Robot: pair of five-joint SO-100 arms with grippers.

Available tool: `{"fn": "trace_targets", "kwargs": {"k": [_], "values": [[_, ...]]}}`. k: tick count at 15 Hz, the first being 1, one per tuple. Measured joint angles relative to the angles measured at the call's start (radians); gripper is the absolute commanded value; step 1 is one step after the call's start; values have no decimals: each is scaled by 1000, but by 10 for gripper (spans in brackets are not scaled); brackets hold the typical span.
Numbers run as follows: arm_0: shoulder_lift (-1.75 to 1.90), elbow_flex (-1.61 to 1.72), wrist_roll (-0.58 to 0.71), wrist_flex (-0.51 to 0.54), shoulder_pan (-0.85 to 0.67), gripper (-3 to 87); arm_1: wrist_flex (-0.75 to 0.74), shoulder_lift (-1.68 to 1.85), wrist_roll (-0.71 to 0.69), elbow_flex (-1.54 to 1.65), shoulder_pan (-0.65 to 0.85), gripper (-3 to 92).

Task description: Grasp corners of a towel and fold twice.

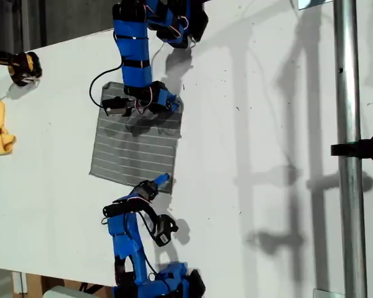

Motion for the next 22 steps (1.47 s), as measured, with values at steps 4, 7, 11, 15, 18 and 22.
{"fn": "trace_targets", "kwargs": {"k": [4, 7, 11, 15, 18, 22], "values": [[-115, -38, -23, 3, -43, 291, 9, 18, 0, 0, 0, -2], [-181, -94, -25, 17, -54, 283, 14, 21, 0, 0, 0, -2], [-304, -232, -31, 101, -52, 142, 29, 49, 0, 0, 0, -2], [-383, -367, -32, 186, -52, -25, 28, 52, 2, -2, 0, -2], [-383, -380, -32, 209, -51, -26, 28, 61, 2, -2, 2, -2], [-347, -403, -29, 255, -29, -26, 43, 104, 2, -2, 0, -2]]}}
